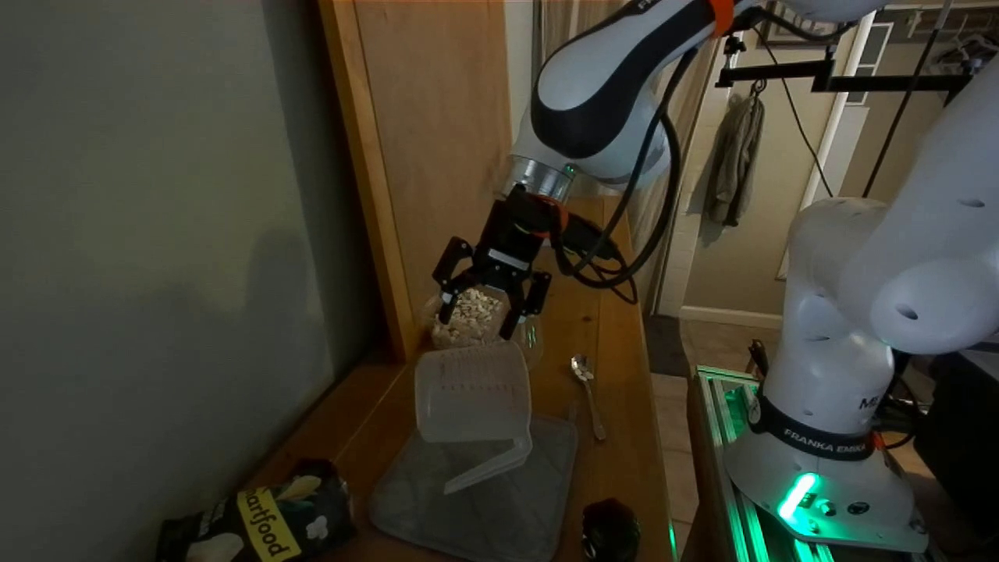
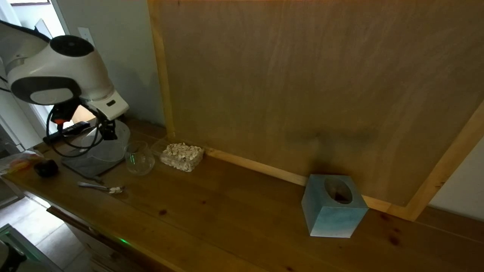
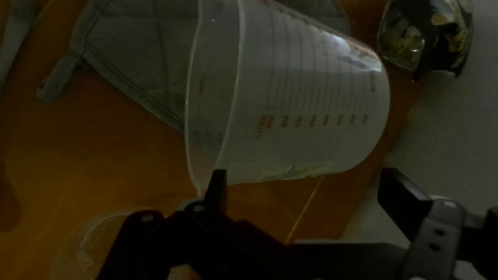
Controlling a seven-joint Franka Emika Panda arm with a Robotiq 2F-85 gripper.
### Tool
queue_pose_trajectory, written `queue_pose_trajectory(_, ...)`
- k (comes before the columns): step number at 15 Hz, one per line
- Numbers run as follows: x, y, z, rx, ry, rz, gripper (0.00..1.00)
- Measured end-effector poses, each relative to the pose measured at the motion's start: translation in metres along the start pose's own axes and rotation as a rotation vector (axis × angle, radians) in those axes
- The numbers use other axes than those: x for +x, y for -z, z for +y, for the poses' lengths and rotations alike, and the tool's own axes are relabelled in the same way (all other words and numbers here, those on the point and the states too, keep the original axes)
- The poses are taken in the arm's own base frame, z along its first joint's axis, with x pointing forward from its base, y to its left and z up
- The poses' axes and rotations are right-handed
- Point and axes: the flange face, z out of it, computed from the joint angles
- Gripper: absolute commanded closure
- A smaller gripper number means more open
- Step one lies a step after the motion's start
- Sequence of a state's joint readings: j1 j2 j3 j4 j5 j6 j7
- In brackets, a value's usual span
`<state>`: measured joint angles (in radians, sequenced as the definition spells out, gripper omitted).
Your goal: Position the jug upright
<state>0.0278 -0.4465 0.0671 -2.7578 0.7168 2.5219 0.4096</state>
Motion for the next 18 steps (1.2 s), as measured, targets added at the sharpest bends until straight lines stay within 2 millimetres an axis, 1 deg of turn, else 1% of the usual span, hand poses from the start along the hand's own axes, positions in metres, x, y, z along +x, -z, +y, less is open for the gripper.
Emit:
queue_pose_trajectory(5, 0.0, 0.005, 0.001, -0.062, 0.048, 0.019, 0.0)
queue_pose_trajectory(10, -0.003, 0.022, -0.011, -0.06, 0.118, 0.076, 0.0)
queue_pose_trajectory(14, -0.009, 0.027, -0.017, -0.016, 0.088, 0.063, 0.0)
queue_pose_trajectory(18, -0.013, 0.023, -0.015, 0.001, 0.016, 0.013, 0.0)
